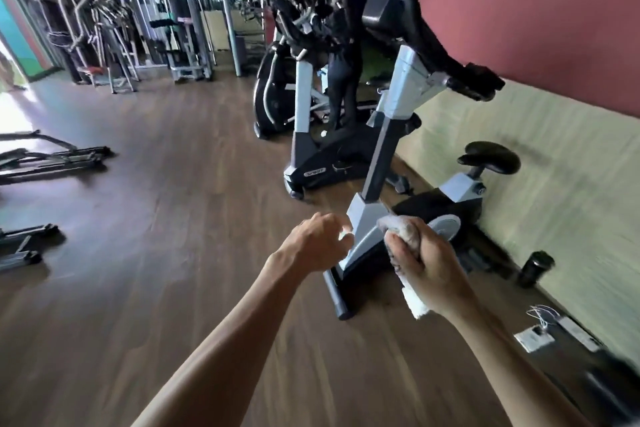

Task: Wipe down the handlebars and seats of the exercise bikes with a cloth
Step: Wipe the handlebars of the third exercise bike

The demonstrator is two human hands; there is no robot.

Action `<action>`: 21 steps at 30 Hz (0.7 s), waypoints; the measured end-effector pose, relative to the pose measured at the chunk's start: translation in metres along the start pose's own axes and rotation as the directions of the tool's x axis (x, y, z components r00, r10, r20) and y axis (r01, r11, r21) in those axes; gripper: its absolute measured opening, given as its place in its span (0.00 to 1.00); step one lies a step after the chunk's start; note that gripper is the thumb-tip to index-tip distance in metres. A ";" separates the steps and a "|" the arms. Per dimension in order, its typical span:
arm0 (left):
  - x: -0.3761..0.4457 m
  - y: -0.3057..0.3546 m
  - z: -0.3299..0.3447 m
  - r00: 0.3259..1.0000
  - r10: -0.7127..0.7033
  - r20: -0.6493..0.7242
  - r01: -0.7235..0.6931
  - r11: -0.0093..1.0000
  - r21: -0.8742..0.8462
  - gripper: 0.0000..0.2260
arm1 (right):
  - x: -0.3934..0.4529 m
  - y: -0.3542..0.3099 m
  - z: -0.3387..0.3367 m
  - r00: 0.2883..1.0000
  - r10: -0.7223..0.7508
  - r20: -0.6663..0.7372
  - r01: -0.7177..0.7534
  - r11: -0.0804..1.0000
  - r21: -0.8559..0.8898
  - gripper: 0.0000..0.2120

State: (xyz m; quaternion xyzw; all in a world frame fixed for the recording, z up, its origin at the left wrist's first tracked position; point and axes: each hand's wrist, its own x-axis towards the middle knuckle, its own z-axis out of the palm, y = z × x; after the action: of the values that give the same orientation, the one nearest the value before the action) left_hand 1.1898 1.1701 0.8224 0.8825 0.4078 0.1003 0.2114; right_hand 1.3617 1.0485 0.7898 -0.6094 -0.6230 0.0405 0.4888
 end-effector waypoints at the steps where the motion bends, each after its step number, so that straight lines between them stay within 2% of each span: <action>1: 0.017 -0.002 -0.001 0.999 0.034 0.025 -0.034 0.999 -0.009 0.11 | 0.007 0.007 0.002 0.999 0.011 -0.031 -0.012 0.999 -0.034 0.26; 3: 0.048 -0.007 0.000 0.991 0.101 0.092 -0.098 0.994 -0.044 0.14 | 0.019 0.019 0.004 0.993 0.054 -0.102 -0.063 0.994 -0.091 0.28; 5: 0.079 -0.010 0.001 0.975 0.173 0.143 -0.166 0.985 -0.055 0.12 | 0.028 0.028 0.006 0.979 0.094 -0.179 -0.124 0.978 -0.165 0.25; 7: 0.110 -0.007 0.000 0.955 0.242 0.171 -0.231 0.970 -0.077 0.10 | 0.035 0.036 0.006 0.960 0.135 -0.245 -0.198 0.946 -0.255 0.27; 13: 0.170 0.039 0.012 0.853 0.445 0.272 -0.390 0.891 -0.232 0.15 | 0.045 0.057 -0.013 0.915 0.211 -0.343 -0.354 0.827 -0.437 0.32; 14: 0.175 0.052 0.015 0.838 0.459 0.297 -0.375 0.878 -0.299 0.18 | 0.047 0.061 -0.018 0.913 0.202 -0.354 -0.360 0.807 -0.468 0.31; 15: 0.184 0.064 0.020 0.820 0.458 0.343 -0.302 0.856 -0.419 0.21 | 0.050 0.068 -0.023 0.909 0.182 -0.374 -0.365 0.780 -0.509 0.31; 16: 0.192 0.078 0.024 0.793 0.451 0.410 -0.194 0.825 -0.532 0.24 | 0.052 0.075 -0.028 0.903 0.157 -0.400 -0.373 0.746 -0.552 0.32; 18: 0.212 0.104 0.031 0.707 0.462 0.535 -0.015 0.766 -0.642 0.26 | 0.059 0.092 -0.040 0.890 0.132 -0.436 -0.400 0.683 -0.611 0.37; 19: 0.222 0.116 0.035 0.666 0.492 0.561 0.017 0.742 -0.670 0.25 | 0.063 0.101 -0.047 0.889 0.131 -0.438 -0.407 0.662 -0.629 0.40; 21: 0.240 0.135 0.042 0.581 0.597 0.553 -0.011 0.686 -0.728 0.21 | 0.072 0.117 -0.065 0.892 0.148 -0.427 -0.414 0.646 -0.641 0.44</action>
State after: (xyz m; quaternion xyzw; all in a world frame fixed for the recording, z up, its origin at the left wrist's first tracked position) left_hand 1.4510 1.2628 0.8475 0.7650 0.0457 -0.1050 0.6338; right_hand 1.5050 1.1002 0.7885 -0.8389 -0.3912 -0.2338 0.2977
